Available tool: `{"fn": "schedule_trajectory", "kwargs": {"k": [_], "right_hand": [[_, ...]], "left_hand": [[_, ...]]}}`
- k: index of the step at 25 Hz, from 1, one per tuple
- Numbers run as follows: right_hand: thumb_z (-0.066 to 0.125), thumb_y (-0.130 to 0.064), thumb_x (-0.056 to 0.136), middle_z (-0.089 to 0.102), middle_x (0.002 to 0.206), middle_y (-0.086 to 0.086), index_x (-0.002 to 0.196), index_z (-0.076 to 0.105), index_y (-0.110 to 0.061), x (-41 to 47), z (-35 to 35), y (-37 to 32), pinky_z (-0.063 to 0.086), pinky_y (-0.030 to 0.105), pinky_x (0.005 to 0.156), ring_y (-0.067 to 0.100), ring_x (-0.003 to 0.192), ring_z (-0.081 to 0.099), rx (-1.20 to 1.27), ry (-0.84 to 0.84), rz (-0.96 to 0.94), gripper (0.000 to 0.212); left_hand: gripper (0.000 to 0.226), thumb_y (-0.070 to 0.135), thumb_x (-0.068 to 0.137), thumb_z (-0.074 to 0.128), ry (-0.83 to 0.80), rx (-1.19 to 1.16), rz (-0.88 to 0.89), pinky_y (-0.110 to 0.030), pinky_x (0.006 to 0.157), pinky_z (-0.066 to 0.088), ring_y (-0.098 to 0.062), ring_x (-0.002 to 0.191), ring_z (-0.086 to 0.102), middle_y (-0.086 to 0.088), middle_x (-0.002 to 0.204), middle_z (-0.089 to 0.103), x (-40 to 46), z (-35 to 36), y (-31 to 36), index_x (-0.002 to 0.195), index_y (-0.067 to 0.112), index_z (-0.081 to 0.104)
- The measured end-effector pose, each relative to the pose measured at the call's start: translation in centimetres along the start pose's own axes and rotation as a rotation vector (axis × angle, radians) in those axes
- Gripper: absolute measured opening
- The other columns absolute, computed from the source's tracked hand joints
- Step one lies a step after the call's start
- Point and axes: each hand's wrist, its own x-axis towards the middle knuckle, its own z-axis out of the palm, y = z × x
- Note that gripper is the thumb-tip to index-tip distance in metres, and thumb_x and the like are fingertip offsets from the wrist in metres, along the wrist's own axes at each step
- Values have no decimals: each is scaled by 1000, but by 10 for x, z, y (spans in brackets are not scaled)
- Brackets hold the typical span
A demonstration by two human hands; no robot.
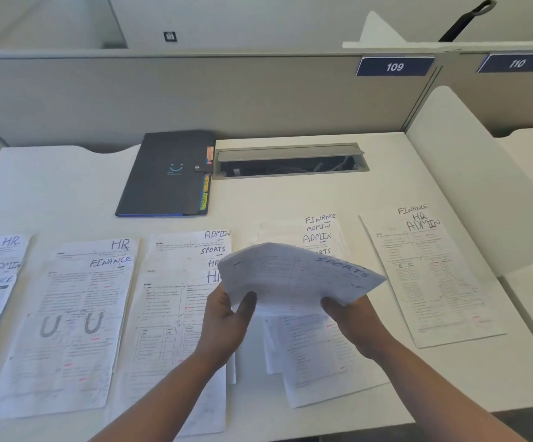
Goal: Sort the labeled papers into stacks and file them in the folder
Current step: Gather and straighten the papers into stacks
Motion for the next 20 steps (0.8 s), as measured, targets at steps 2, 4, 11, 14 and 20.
{"fn": "schedule_trajectory", "kwargs": {"k": [2, 4, 11, 14, 20], "right_hand": [[58, -12, 82, 73, 97, -17, 100, 68, -55, 1, -7, -1, 59, 18, 70, -1, 92, 68, 42, -20, 18, 48], [68, -11, 89, 78, 103, -6, 102, 77, -38, 6, -16, -3, 61, 26, 78, 12, 98, 73, 107, -39, 48, 32], [78, -10, 80, 75, 117, 11, 110, 76, -15, 1, -13, 0, 58, 36, 86, 26, 101, 70, 600, -94, 259, 30], [69, -7, 90, 72, 130, 12, 130, 64, -6, -2, 9, 5, 60, 40, 92, 29, 116, 70, 796, -108, 298, 40], [57, -1, 102, 79, 113, 5, 116, 71, -10, 12, -16, 0, 63, 42, 85, 28, 107, 74, 400, 49, 189, 21]], "left_hand": [[25, 22, 99, 67, 0, 73, 14, -18, 75, 56, -2, 89, 70, 12, 96, 78, 2, 1, 7, 92, 44, 74], [31, 14, 101, 68, 81, 64, -2, -12, 68, 53, 2, 81, 69, 15, 88, 78, 8, 1, 13, 86, 41, 76], [35, 2, 100, 62, 240, -718, -266, -38, 80, 64, -20, 110, 75, 0, 121, 78, 19, -3, 26, 127, 23, 67], [38, 2, 99, 62, 215, -795, -321, -40, 81, 65, -19, 112, 75, -1, 126, 76, 12, 12, 22, 130, 24, 67], [32, -1, 98, 63, 390, -671, -316, -35, 69, 63, -22, 105, 75, -4, 119, 78, 18, -9, 18, 114, 26, 69]]}}
